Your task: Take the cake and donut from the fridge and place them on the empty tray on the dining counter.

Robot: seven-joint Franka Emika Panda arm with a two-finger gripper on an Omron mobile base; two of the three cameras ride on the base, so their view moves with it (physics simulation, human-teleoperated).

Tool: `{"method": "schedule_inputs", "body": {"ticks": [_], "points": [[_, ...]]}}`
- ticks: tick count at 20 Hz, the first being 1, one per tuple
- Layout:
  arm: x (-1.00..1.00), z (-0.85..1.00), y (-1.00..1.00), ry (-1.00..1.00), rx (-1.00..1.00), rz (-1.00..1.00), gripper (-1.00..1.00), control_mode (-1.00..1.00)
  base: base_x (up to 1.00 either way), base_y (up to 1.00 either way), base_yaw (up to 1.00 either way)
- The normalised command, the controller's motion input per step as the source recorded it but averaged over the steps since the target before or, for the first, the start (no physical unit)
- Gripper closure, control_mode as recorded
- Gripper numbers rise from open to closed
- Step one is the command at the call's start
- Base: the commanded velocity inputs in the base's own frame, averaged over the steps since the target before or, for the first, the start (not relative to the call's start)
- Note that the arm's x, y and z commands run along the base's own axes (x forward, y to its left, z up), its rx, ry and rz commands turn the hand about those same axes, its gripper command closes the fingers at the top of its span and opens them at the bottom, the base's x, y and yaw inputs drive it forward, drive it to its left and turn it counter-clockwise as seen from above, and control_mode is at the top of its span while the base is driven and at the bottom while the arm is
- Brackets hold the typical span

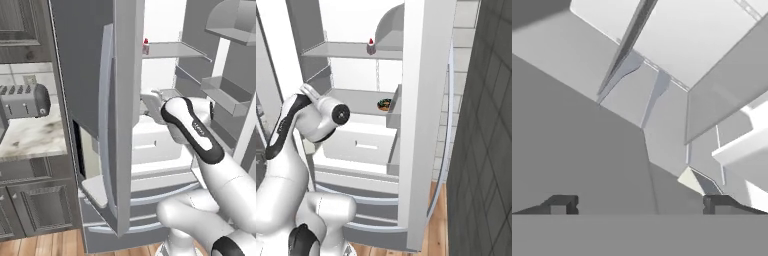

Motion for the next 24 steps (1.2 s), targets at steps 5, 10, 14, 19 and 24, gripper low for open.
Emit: {"method": "schedule_inputs", "body": {"ticks": [5,10,14,19,24], "points": [[-0.71,0.00,1.00,0.00,0.00,0.12,-1.00,-1.00,0.00,0.00,0.00],[-0.48,0.00,1.00,0.00,0.00,0.10,-1.00,-1.00,0.00,0.00,0.00],[-0.18,0.00,1.00,0.00,0.00,0.05,-1.00,-1.00,0.00,0.00,0.00],[0.12,0.22,0.65,0.00,0.00,-0.02,-1.00,-1.00,0.00,0.00,0.00],[0.03,0.73,-0.58,0.00,-0.04,-0.22,-1.00,-1.00,0.00,0.00,0.00]]}}
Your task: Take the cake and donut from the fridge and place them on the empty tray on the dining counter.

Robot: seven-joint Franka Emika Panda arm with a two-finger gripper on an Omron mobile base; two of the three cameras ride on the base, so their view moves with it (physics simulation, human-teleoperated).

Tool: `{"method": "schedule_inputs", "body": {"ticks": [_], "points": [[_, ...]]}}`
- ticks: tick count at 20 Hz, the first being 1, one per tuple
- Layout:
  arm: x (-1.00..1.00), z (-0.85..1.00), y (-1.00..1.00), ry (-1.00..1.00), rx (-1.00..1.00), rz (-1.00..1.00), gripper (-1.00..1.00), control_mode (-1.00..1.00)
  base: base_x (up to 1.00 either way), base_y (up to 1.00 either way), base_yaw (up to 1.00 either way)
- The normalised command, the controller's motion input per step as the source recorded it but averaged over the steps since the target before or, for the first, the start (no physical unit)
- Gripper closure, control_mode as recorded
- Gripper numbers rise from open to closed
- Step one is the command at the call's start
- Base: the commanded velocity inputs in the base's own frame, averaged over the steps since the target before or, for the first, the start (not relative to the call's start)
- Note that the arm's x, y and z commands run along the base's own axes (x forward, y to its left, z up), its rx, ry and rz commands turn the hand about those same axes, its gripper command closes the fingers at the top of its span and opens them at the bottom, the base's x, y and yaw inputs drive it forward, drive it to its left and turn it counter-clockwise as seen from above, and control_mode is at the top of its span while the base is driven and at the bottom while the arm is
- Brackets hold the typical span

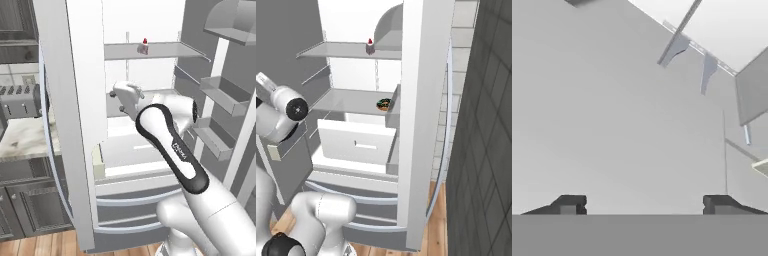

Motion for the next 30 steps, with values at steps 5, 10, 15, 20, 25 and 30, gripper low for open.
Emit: {"method": "schedule_inputs", "body": {"ticks": [5,10,15,20,25,30], "points": [[0.03,0.78,-0.91,0.00,-0.11,-0.28,-1.00,-1.00,0.00,0.00,0.00],[0.07,0.71,-0.70,0.00,-0.24,-0.27,-1.00,-1.00,0.00,0.00,0.00],[0.12,0.38,-0.60,0.00,-0.33,-0.26,-1.00,-1.00,0.00,0.00,0.00],[0.07,0.00,-0.50,0.00,-0.33,-0.22,-1.00,-1.00,0.00,0.00,0.00],[0.35,-0.18,-0.40,-0.01,-0.09,-0.12,-1.00,-1.00,0.00,0.00,0.00],[0.75,-0.01,-0.17,0.00,0.00,-0.01,-1.00,-1.00,0.00,0.00,0.00]]}}
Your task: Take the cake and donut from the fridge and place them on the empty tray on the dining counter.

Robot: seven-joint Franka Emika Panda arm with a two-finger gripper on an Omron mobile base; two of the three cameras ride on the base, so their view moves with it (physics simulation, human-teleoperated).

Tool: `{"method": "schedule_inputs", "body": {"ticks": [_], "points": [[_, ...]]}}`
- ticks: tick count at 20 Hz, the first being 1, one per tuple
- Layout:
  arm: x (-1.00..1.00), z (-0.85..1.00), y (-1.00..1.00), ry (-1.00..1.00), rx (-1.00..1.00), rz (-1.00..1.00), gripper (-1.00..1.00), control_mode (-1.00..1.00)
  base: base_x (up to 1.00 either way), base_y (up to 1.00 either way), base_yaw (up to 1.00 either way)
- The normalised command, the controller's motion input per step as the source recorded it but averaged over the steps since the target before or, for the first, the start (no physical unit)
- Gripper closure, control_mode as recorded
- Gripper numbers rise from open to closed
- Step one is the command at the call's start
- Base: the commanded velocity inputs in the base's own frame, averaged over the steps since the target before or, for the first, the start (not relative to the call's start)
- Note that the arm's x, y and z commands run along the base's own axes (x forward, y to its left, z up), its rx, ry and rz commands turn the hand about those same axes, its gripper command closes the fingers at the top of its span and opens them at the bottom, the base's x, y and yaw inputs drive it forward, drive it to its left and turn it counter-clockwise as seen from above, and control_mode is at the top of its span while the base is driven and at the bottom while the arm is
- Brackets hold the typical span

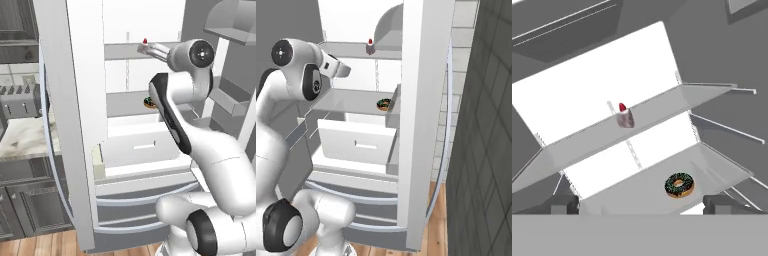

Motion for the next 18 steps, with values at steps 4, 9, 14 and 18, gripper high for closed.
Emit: {"method": "schedule_inputs", "body": {"ticks": [4,9,14,18], "points": [[0.84,0.07,0.00,0.00,0.00,0.00,-1.00,-1.00,0.00,0.00,0.00],[0.74,0.33,0.00,0.00,0.00,0.00,-1.00,-1.00,0.00,0.00,0.00],[0.55,0.38,0.00,0.09,0.00,0.00,-1.00,-1.00,0.00,0.00,0.00],[0.43,0.00,-0.06,0.13,-0.05,0.00,-1.00,-1.00,0.00,0.00,0.00]]}}
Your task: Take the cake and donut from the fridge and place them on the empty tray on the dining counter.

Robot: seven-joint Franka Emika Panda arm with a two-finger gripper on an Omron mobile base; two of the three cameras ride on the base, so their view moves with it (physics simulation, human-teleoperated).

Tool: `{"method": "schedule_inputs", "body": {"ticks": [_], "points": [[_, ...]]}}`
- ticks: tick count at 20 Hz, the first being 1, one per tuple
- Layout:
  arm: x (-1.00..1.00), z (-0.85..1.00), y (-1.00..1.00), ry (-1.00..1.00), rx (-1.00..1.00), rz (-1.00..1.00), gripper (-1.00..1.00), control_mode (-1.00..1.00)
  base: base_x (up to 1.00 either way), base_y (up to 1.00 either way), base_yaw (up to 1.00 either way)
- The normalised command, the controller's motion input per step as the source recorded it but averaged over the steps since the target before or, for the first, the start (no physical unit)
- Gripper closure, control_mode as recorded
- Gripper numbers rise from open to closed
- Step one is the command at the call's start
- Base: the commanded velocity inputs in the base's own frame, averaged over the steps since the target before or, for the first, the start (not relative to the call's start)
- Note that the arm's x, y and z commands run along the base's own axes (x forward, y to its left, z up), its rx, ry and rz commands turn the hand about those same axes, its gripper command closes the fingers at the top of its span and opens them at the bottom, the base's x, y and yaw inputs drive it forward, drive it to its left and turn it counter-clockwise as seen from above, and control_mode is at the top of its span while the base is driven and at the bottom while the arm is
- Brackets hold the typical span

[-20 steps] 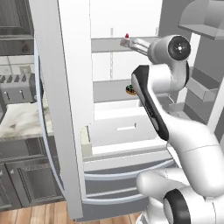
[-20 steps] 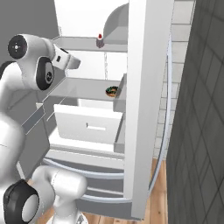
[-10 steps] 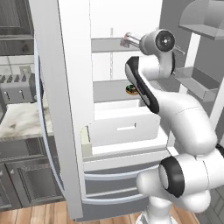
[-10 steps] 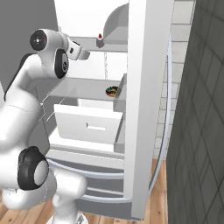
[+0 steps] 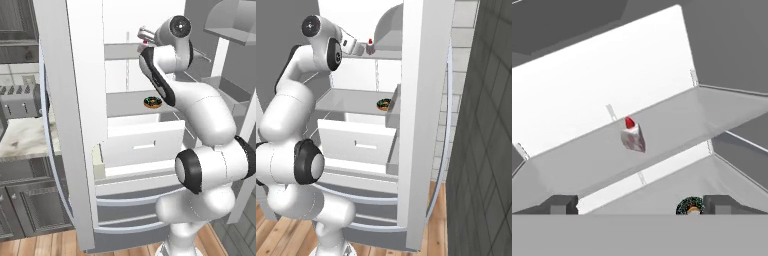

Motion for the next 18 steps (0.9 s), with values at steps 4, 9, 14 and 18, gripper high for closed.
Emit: {"method": "schedule_inputs", "body": {"ticks": [4,9,14,18], "points": [[0.13,-0.29,-0.13,0.06,-0.07,0.00,-1.00,-1.00,0.00,0.00,0.00],[0.10,-0.40,-0.13,-0.01,-0.04,0.04,-1.00,-1.00,0.00,0.00,0.00],[0.60,-0.21,-0.05,0.00,0.00,0.10,-1.00,-1.00,0.00,0.00,0.00],[0.69,0.00,-0.07,0.00,0.00,0.07,-1.00,-1.00,0.00,0.00,0.00]]}}
